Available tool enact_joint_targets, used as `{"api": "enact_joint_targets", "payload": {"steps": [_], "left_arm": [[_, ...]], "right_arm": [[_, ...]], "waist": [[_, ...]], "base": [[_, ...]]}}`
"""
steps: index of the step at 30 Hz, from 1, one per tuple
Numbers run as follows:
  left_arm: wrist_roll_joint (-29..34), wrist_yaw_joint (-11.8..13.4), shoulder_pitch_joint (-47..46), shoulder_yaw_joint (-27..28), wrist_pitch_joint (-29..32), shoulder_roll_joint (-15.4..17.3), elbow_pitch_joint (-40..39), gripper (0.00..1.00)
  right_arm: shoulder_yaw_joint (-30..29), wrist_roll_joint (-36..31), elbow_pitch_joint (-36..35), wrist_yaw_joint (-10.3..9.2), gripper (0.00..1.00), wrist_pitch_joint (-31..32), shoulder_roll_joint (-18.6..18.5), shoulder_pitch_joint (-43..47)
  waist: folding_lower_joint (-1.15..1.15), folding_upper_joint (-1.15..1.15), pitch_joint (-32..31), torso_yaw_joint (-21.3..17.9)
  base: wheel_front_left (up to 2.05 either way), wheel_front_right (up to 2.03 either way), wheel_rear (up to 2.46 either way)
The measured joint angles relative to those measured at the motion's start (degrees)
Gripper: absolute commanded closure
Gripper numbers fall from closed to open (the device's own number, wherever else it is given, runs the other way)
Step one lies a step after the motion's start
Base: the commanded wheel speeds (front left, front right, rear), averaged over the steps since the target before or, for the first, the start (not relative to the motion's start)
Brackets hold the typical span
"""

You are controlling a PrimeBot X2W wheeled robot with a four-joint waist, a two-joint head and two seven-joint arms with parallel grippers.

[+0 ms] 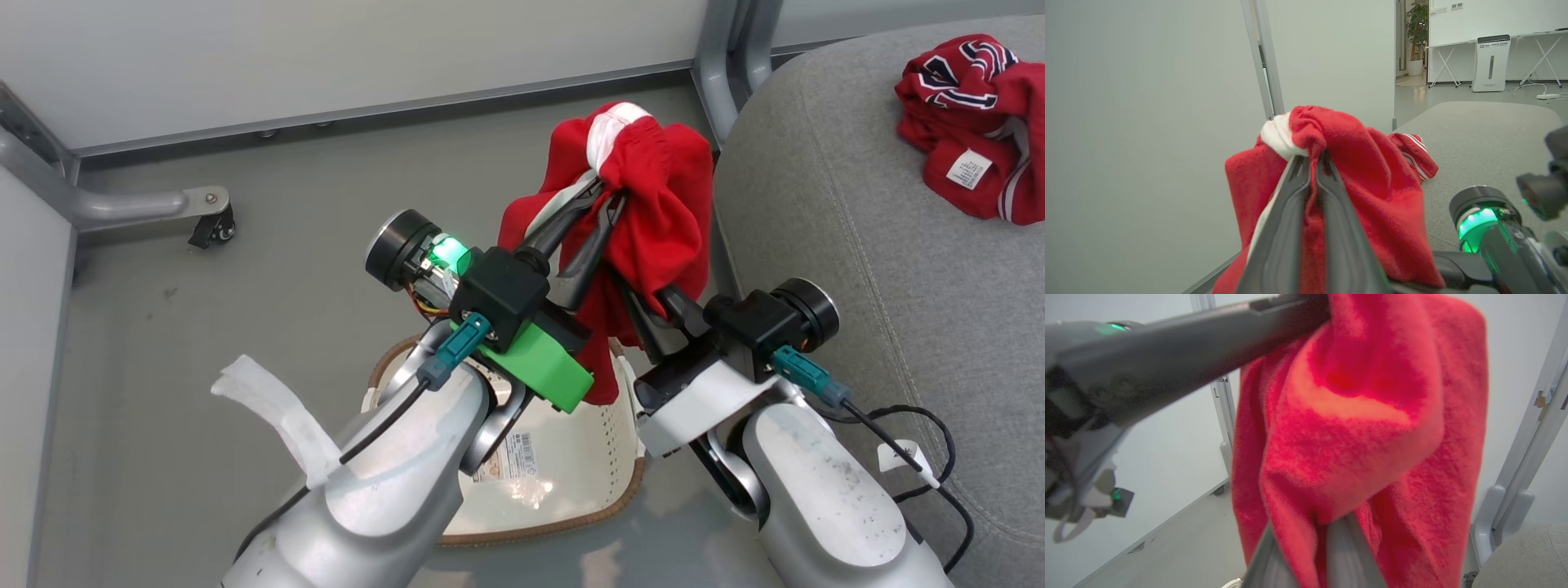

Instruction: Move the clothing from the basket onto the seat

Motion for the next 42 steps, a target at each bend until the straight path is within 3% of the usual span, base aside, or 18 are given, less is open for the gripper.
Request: {"api": "enact_joint_targets", "payload": {"steps": [21, 42], "left_arm": [[1.58, -0.58, 0.85, 1.42, -0.08, -0.01, 0.75, 0.00], [3.52, -1.82, 3.16, 2.32, -0.08, 0.80, 2.32, 0.00]], "right_arm": [[-2.40, 0.08, -1.48, 0.01, 1.00, 0.01, 0.08, 1.43], [-13.61, -1.60, -7.39, 0.00, 1.00, 0.01, -1.35, 5.70]], "waist": [[0.00, 0.00, 0.57, -1.84], [0.00, 0.00, 2.87, -13.95]], "base": [[0.00, 0.00, 0.00], [0.00, 0.00, 0.00]]}}
